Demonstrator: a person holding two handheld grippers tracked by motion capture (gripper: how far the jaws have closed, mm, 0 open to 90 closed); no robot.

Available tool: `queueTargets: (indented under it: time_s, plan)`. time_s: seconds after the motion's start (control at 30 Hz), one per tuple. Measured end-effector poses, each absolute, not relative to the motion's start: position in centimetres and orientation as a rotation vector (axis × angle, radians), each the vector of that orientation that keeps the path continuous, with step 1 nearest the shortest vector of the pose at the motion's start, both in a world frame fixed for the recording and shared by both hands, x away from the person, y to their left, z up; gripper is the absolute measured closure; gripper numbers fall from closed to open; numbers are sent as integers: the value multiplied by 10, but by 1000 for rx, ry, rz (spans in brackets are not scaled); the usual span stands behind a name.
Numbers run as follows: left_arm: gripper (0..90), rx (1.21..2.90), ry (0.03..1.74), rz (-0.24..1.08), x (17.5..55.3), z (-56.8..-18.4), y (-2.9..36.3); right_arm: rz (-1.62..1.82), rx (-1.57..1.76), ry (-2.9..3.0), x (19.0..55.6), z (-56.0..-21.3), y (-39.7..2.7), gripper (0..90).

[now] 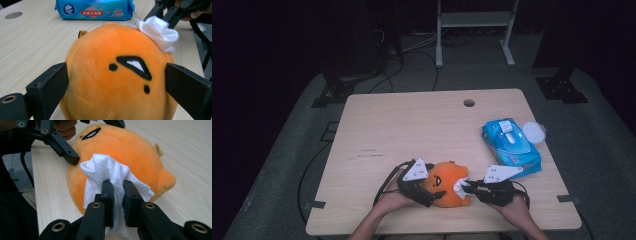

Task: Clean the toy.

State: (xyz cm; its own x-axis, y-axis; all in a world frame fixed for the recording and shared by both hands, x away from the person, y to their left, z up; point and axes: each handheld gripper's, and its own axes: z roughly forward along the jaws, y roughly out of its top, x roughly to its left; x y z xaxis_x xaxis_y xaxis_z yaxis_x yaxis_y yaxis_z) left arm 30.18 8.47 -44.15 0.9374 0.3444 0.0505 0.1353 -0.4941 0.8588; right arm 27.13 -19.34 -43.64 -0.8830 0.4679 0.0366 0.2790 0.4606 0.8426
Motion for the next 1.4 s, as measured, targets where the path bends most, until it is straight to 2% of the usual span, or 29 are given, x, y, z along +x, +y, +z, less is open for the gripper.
queueTargets:
  time_s: [0.1,0.27,0.4,0.57,0.67,0.93,1.17,1.3,1.4]
  plan:
    - [166,2127,282,338,296,-443,82,1379,627,2481,271,-431,-193,798]
    - [169,2142,96,481,278,-446,72,1402,723,2377,287,-419,-201,798]
    - [169,2153,70,485,277,-446,71,1421,787,2387,292,-425,-204,801]
    - [167,2146,10,519,273,-449,71,1535,727,2412,285,-418,-183,801]
    - [168,2132,34,502,275,-450,72,1508,716,2417,287,-418,-180,802]
    - [167,2115,61,487,277,-452,73,1394,871,2388,301,-426,-208,808]
    - [167,2110,73,463,279,-452,76,1418,790,2393,295,-423,-197,808]
    - [167,2092,135,414,287,-452,80,1386,841,2411,300,-429,-209,808]
    - [176,2083,266,312,299,-452,86,1375,861,2421,299,-433,-214,808]
